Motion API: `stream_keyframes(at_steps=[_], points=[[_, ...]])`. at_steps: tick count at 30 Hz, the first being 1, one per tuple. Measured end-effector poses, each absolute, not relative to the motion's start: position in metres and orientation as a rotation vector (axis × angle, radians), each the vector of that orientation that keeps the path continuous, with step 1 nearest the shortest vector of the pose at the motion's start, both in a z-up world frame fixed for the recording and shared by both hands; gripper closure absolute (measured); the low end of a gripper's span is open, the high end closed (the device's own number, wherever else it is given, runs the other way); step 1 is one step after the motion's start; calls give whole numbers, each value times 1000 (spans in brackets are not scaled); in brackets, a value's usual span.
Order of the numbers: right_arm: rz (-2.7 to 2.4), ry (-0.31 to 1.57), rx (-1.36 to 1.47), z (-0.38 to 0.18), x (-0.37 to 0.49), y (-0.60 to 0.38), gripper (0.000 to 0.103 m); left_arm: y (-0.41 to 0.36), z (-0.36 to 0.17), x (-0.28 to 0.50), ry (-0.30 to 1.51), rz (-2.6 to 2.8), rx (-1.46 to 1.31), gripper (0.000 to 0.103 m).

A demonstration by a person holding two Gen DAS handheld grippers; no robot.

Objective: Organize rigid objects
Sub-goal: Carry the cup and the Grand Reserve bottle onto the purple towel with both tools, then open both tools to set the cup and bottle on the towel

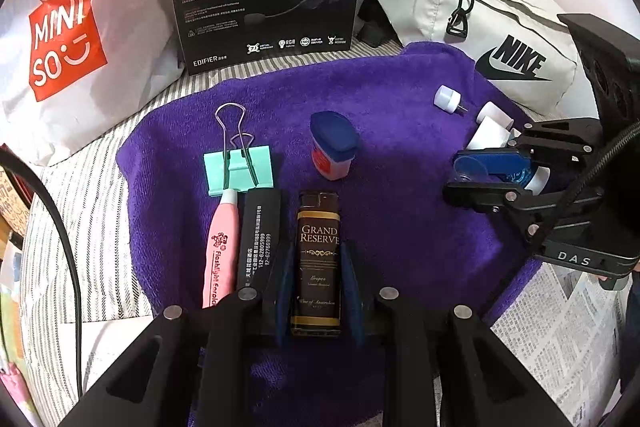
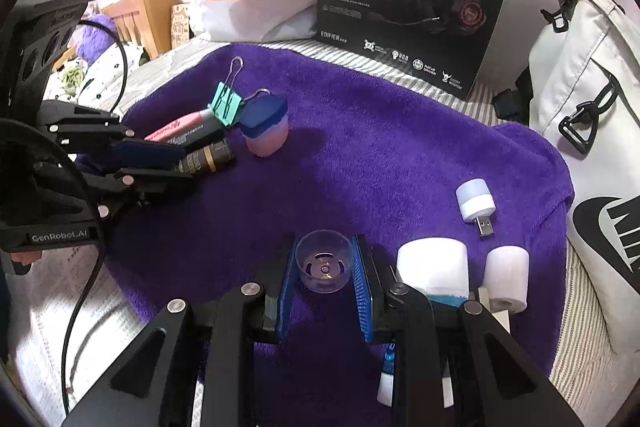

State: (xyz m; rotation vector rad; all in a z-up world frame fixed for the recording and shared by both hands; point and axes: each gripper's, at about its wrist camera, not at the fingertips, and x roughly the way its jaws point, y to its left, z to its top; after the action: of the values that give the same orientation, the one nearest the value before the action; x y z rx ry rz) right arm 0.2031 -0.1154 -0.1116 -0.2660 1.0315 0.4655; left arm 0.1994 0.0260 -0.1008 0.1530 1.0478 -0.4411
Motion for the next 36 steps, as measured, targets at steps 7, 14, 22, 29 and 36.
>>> stream_keyframes(at_steps=[7, 14, 22, 29, 36], points=[[456, 1013, -279, -113, 199, -115, 75, 25, -101, 196, 1027, -428, 167, 80], [451, 1000, -281, -113, 197, -115, 74, 23, -101, 195, 1017, -412, 180, 80], [451, 996, -283, -113, 197, -115, 74, 22, -101, 191, 1008, -401, 192, 80], [445, 1000, -281, -113, 196, -115, 74, 21, -101, 192, 1013, -392, 195, 79], [446, 1016, -267, -112, 196, -118, 70, 22, -101, 191, 1024, -395, 188, 78]])
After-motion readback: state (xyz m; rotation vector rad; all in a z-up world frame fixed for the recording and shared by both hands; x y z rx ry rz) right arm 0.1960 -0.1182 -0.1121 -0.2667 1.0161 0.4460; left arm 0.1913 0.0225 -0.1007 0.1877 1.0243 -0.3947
